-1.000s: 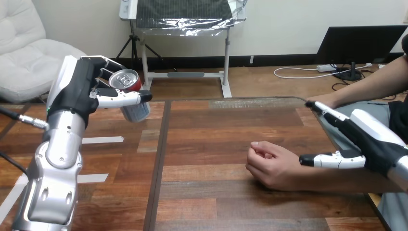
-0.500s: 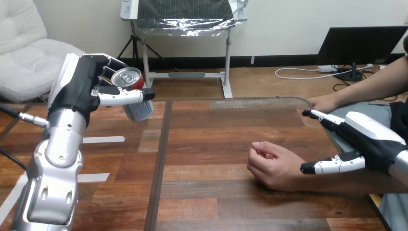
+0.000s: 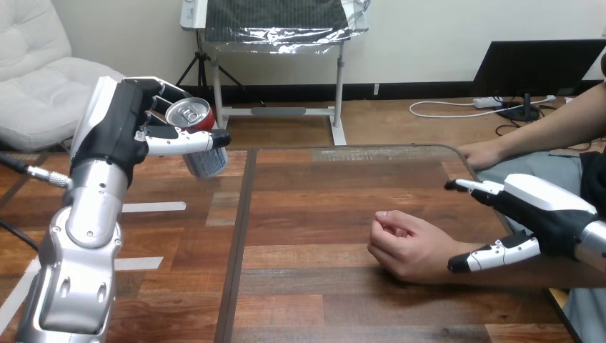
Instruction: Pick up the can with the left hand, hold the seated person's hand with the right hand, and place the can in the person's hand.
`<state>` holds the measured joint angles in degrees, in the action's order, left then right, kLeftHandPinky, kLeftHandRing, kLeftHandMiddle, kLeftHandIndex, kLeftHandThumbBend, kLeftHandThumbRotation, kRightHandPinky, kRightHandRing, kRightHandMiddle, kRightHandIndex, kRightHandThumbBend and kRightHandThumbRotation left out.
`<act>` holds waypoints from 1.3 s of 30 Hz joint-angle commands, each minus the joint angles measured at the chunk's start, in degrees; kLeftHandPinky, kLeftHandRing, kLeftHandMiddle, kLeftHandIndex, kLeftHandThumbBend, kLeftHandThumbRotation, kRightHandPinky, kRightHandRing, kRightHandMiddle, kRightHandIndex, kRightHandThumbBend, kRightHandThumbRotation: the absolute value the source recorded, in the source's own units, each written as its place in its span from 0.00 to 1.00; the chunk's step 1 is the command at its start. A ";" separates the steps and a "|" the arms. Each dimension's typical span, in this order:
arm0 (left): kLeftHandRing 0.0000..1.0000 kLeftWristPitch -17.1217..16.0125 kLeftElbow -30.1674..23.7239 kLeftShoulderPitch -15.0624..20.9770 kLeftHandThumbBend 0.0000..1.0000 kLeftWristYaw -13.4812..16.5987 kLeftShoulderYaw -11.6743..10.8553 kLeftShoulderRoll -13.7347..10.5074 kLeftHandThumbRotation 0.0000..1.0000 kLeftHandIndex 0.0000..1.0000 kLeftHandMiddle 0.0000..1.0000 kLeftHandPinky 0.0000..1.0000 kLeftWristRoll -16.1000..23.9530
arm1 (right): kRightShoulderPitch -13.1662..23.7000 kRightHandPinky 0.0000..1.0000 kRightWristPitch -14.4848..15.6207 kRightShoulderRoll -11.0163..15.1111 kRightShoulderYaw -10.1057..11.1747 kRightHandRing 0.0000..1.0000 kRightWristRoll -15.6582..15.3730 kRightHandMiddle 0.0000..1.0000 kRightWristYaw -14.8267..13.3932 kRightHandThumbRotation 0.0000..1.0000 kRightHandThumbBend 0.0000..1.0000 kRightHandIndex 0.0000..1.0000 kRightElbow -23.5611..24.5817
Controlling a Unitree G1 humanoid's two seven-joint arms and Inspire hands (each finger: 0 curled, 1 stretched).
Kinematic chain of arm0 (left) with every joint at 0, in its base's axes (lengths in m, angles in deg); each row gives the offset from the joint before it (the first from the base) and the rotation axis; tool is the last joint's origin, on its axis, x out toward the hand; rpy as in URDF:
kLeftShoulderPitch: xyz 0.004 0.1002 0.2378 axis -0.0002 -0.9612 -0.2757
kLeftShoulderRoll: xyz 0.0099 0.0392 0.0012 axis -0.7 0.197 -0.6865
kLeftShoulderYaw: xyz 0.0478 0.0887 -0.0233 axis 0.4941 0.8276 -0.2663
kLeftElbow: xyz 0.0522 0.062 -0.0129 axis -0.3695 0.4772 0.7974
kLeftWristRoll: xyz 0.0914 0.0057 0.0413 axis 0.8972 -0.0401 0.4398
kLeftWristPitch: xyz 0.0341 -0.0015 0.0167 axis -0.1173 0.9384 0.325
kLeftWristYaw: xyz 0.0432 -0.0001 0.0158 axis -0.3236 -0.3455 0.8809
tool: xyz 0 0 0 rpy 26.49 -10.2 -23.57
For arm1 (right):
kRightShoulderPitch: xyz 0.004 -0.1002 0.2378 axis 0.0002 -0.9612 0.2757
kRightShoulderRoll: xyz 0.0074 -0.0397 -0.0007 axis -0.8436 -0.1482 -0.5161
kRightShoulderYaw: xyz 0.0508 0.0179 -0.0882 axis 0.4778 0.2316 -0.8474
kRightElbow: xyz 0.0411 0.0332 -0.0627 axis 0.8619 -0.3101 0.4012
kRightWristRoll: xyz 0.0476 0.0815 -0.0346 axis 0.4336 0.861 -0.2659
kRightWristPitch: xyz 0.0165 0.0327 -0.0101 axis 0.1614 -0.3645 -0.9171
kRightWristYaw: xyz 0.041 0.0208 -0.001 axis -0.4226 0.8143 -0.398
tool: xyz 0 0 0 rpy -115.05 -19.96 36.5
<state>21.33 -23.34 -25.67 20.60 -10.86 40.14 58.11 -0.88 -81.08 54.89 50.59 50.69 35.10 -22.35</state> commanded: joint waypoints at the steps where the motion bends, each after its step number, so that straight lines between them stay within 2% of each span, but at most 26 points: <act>1: 0.40 -0.50 -2.92 2.37 0.63 0.28 -1.57 -0.45 0.00 0.50 0.47 0.32 0.07 | 3.70 1.00 1.69 3.02 -1.41 1.00 -0.97 0.96 0.55 0.65 1.00 0.96 -1.14; 13: 0.39 0.13 -2.91 2.68 0.63 0.19 -1.52 -0.28 0.00 0.50 0.46 0.31 0.15 | 4.71 1.00 4.01 3.37 -4.20 1.00 -3.37 0.97 1.22 0.54 1.00 0.96 -1.43; 22: 0.39 -0.58 -2.96 2.58 0.62 0.03 -1.71 -0.30 0.00 0.50 0.46 0.31 -0.28 | 5.62 1.00 7.32 3.23 -6.20 1.00 -4.52 0.98 3.90 0.47 1.00 0.98 -1.72; 31: 0.39 -0.53 -3.15 2.59 0.62 -0.06 -1.57 -0.64 0.00 0.50 0.46 0.31 -0.07 | 6.00 1.00 9.02 3.16 -8.52 0.99 -6.32 0.97 3.88 0.40 1.00 0.96 -1.66; 34: 0.39 -0.15 -3.37 2.63 0.62 -0.17 -1.60 -0.63 0.00 0.50 0.46 0.31 -0.05 | 6.50 1.00 10.66 2.85 -9.48 0.99 -7.05 0.97 4.80 0.39 1.00 0.96 -2.01; 37: 0.39 0.43 -3.60 2.71 0.62 -0.21 -1.65 -0.50 0.00 0.50 0.46 0.31 -0.01 | 6.80 0.99 14.54 2.06 -9.70 1.00 -7.01 0.98 6.39 0.36 1.00 0.96 -2.10; 39: 0.39 0.32 -3.67 2.68 0.62 -0.22 -1.65 -0.52 0.00 0.50 0.46 0.31 0.01 | 6.60 0.96 14.47 1.97 -10.03 0.99 -7.11 0.97 6.07 0.35 1.00 0.95 -1.99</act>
<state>21.95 -23.53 -25.68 20.31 -11.40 40.14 57.84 4.53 -70.84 55.85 41.56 44.60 40.42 -22.22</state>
